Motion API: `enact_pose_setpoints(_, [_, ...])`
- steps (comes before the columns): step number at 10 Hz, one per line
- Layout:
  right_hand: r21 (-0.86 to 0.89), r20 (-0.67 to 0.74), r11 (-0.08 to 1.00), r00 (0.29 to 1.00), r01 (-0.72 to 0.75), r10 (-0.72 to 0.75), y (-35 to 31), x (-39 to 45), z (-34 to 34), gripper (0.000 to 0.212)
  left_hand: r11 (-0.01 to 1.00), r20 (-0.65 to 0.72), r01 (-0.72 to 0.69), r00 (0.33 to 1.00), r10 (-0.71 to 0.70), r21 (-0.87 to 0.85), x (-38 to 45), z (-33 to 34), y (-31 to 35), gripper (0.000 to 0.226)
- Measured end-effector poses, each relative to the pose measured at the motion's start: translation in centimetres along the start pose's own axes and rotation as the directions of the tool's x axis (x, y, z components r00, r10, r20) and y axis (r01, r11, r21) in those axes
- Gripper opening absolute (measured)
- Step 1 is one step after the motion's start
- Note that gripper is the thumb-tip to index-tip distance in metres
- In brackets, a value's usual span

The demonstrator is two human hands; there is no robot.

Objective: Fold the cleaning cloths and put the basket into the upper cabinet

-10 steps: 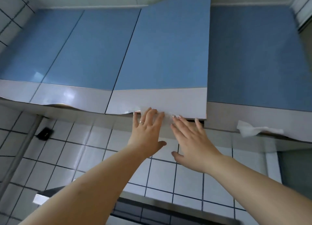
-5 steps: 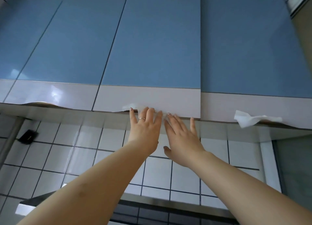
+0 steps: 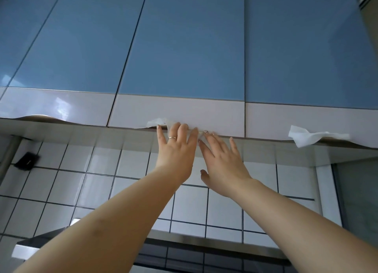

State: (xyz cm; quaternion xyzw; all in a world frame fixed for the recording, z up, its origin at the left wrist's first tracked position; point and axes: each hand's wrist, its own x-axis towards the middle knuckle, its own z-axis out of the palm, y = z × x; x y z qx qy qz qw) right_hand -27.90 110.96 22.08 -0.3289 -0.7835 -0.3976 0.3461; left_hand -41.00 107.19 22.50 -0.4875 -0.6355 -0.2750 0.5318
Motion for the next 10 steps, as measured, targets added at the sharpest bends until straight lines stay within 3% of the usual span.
enact_pose_setpoints(2, [0.018,-0.007,1.0,1.0,0.017,-0.017,0.1,0.1,0.4,0.074,1.0,-0.015,-0.005,1.0,0.004,-0.018,0.0,0.3,0.0,0.093])
enact_pose_setpoints(4, [0.147,-0.071,0.988,0.997,0.045,-0.035,0.7,0.5,-1.0,0.066,0.993,0.009,-0.064,0.998,0.065,-0.095,-0.4,-0.1,-1.3,0.095])
enact_pose_setpoints(5, [0.202,-0.117,0.978,0.993,0.049,-0.025,1.0,0.4,-1.7,0.058,0.968,0.036,-0.05,0.998,0.061,-0.244,-1.0,-0.2,-2.2,0.096])
enact_pose_setpoints(6, [0.244,-0.161,0.969,0.987,0.039,0.001,1.1,0.0,-2.0,0.055,0.879,-0.001,0.026,1.0,-0.03,-0.476,-1.4,-0.7,-2.9,0.091])
enact_pose_setpoints(8, [0.333,-0.156,0.942,0.987,0.027,0.027,0.5,-1.9,-2.6,0.054,0.75,-0.094,0.004,0.992,-0.089,-0.662,-2.4,-2.1,-3.6,0.081])
enact_pose_setpoints(10, [0.564,-0.182,0.825,0.98,0.041,0.076,0.8,-4.5,-4.1,0.056,0.642,0.057,0.177,0.977,-0.203,-0.746,-5.4,-5.4,-3.2,0.078])
